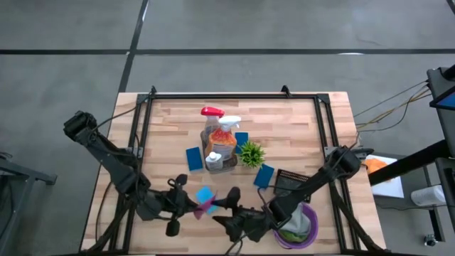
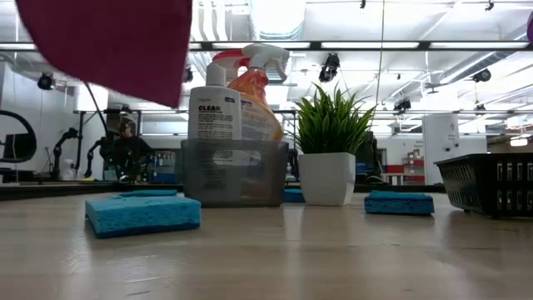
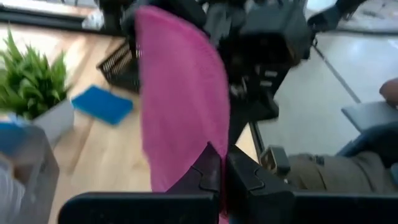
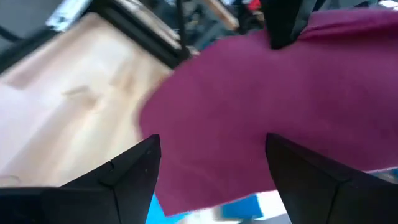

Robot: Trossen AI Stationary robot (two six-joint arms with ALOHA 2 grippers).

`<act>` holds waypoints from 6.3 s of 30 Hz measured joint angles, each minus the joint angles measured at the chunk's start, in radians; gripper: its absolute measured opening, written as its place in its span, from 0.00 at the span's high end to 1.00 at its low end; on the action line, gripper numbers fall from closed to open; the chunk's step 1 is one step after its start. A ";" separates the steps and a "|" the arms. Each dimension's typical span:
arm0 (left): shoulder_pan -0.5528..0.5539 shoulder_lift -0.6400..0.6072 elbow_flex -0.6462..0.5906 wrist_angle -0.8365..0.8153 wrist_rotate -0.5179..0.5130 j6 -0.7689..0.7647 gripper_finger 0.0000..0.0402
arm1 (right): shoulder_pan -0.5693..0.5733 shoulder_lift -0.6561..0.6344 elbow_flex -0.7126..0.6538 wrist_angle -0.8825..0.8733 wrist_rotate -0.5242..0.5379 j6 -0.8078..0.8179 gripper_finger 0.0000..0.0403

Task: Pick & Place Kitchen Items
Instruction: Put the purple towel into the purple bucket, then put the blue sponge into the black bin

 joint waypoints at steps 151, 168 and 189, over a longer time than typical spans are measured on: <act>-0.036 -0.059 -0.151 0.039 0.134 0.420 0.77 | 0.252 -0.323 0.032 -1.281 -0.676 1.041 0.96; -0.034 -0.059 -0.151 0.039 0.131 0.420 0.77 | 0.246 -0.220 0.107 -1.491 -0.627 1.168 0.76; -0.034 -0.058 -0.151 0.039 0.131 0.420 0.77 | 0.282 -0.222 0.378 -1.746 -0.563 1.299 0.28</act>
